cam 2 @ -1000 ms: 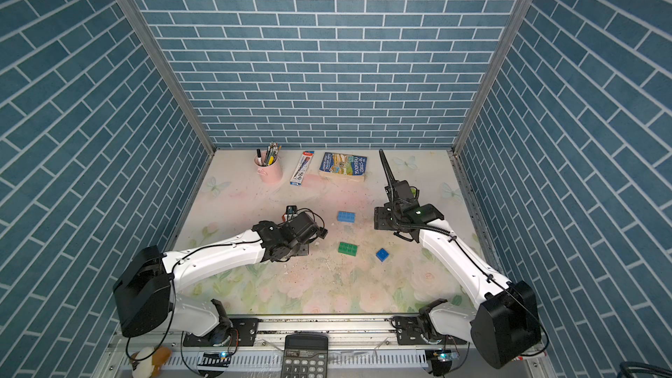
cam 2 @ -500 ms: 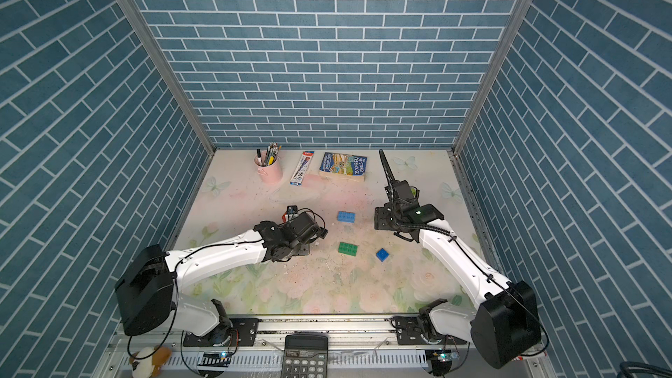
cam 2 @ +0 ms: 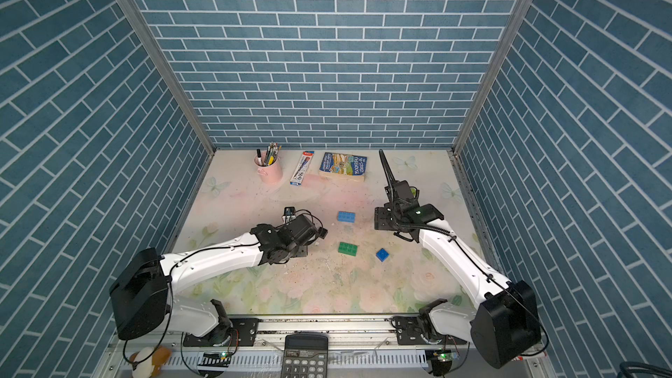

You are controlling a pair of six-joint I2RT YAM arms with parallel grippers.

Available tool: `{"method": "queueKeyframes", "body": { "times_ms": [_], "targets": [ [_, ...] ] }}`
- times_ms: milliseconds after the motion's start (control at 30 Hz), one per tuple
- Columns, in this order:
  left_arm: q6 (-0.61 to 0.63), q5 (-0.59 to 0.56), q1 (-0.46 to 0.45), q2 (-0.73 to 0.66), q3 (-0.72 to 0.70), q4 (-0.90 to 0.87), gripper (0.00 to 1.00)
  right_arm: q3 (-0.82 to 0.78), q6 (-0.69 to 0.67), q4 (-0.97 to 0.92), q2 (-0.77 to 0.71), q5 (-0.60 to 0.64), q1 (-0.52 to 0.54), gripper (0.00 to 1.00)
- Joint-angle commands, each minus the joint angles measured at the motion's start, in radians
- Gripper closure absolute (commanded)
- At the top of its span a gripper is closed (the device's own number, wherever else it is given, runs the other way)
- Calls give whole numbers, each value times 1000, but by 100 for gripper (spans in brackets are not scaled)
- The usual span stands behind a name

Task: Assemble the letter r with lego
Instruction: Assemble the lego brick with the lego brick.

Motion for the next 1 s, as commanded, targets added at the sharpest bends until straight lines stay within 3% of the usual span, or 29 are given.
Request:
{"method": "queueKeyframes", "body": {
  "times_ms": [0,967],
  "targets": [
    [-2,27,-11,27,-28,-20,89,5,-30,-36,4,18,-2,30],
    [-15,1,-48,48,-31,-61,90,12,-27,-50,-2,22,-4,30]
  ]
}}
